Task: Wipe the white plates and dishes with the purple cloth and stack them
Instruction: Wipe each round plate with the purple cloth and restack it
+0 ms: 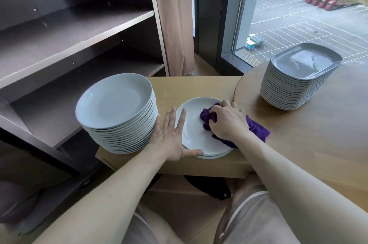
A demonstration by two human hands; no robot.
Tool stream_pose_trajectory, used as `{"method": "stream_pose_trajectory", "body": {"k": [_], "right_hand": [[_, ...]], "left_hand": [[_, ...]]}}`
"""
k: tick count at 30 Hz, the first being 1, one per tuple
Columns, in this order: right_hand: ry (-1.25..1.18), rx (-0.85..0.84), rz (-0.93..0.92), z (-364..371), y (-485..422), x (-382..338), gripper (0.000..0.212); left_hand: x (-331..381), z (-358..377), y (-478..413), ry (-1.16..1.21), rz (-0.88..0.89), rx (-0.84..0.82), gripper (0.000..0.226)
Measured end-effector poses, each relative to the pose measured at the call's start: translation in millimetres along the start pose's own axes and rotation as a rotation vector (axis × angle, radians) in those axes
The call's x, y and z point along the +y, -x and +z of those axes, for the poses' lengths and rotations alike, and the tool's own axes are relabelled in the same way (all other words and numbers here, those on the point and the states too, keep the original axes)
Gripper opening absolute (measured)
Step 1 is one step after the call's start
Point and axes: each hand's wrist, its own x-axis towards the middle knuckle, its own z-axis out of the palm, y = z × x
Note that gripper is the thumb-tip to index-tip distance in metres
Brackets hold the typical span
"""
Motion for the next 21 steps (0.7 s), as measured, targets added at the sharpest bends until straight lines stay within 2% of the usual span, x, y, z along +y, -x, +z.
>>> {"method": "stream_pose_trajectory", "body": {"k": [5, 9, 11, 18, 21], "right_hand": [[-0.067, 0.025, 0.057, 10.5, -11.1, -11.6, 0.035], [-0.34, 0.087, 0.103, 19.6, -18.5, -27.7, 0.031], [-0.393, 0.11, 0.094, 22.3, -21.2, -35.1, 0.03], [-0.464, 0.057, -0.087, 25.8, -15.3, -48.3, 0.021], [-0.457, -0.025, -0.166, 20.6, -11.0, -45.4, 0.019]], "left_hand": [[0.5, 1.9, -0.2, 0.037, 0.005, 0.035, 0.141], [-0.1, 2.6, 0.3, 0.052, -0.005, 0.031, 0.14], [0.3, 2.2, -0.1, 0.044, -0.012, 0.032, 0.14], [1.4, 2.5, 1.0, 0.108, -0.008, 0.048, 0.142], [3.1, 1.3, 2.8, 0.103, -0.016, 0.034, 0.145]]}}
